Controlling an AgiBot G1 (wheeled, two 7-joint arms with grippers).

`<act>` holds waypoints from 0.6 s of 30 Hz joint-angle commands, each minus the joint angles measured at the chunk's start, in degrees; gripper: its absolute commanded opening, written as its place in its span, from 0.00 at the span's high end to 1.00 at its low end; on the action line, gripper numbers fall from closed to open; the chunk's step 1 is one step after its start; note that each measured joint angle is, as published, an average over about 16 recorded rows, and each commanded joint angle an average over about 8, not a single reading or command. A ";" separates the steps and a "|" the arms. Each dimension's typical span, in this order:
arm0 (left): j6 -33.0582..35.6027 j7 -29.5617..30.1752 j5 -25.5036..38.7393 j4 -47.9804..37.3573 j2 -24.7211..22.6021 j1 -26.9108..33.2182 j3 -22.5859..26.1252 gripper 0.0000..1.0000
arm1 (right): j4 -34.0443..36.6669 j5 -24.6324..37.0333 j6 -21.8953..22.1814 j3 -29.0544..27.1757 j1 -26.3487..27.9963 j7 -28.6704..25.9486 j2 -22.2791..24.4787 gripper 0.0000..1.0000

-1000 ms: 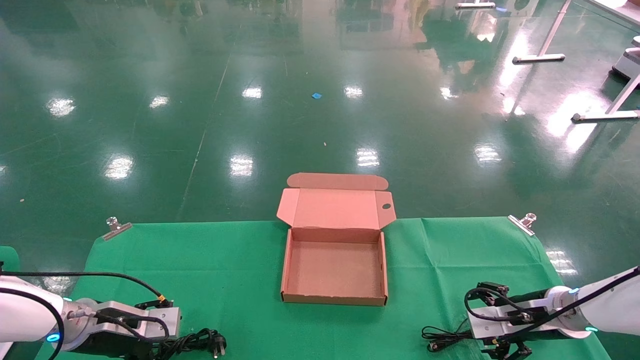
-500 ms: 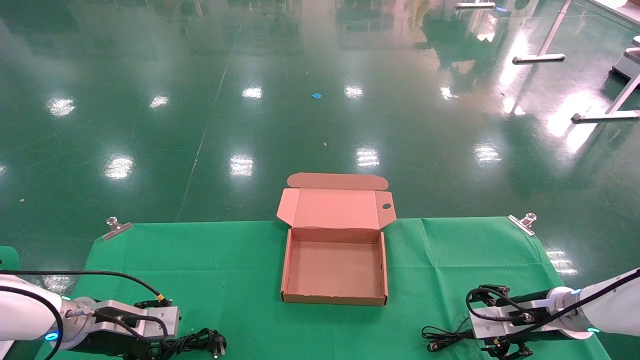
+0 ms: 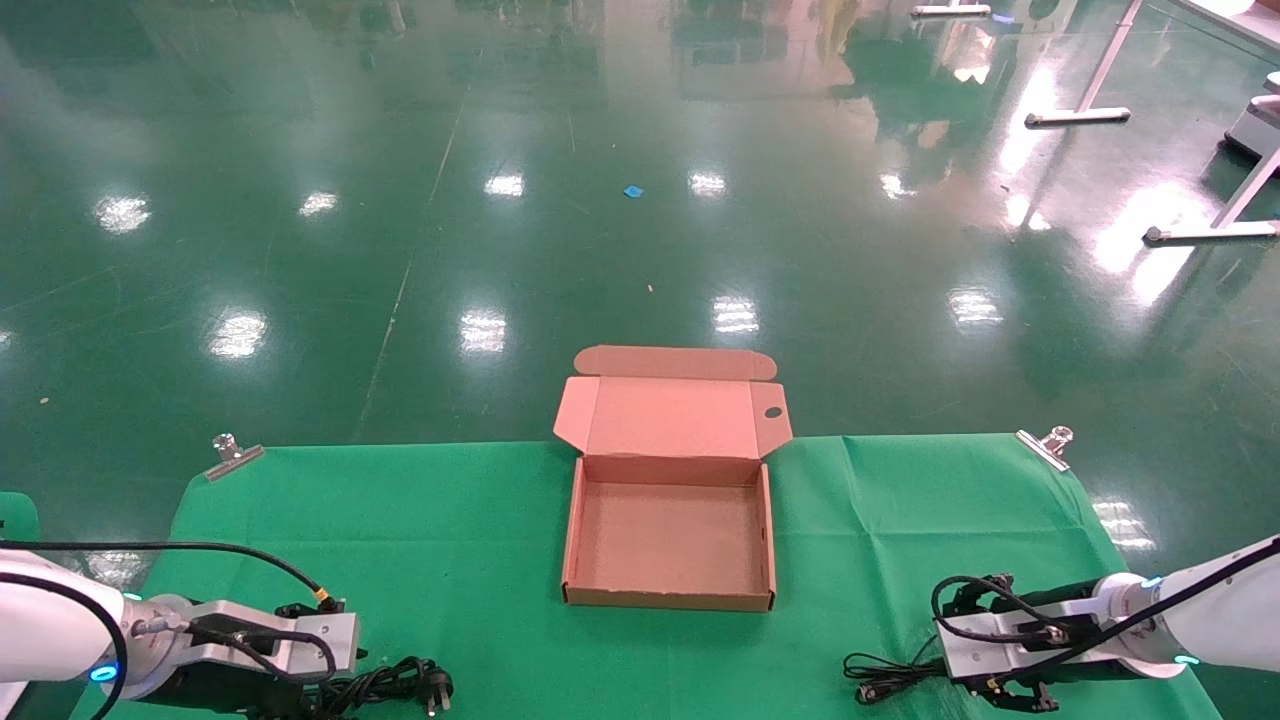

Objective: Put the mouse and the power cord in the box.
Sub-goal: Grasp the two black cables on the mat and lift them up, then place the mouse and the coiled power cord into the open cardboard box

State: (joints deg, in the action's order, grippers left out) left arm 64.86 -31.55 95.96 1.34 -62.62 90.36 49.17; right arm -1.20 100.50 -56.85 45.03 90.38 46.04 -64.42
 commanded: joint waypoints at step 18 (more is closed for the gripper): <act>0.35 0.12 -0.16 0.06 -0.03 -0.02 -0.10 1.00 | -0.09 -0.02 -0.01 -0.03 0.08 -0.01 0.19 1.00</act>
State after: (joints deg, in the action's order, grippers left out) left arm 66.21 -31.02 95.25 1.10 -62.42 90.48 48.68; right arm -1.14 99.91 -57.28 44.60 90.58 45.86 -63.69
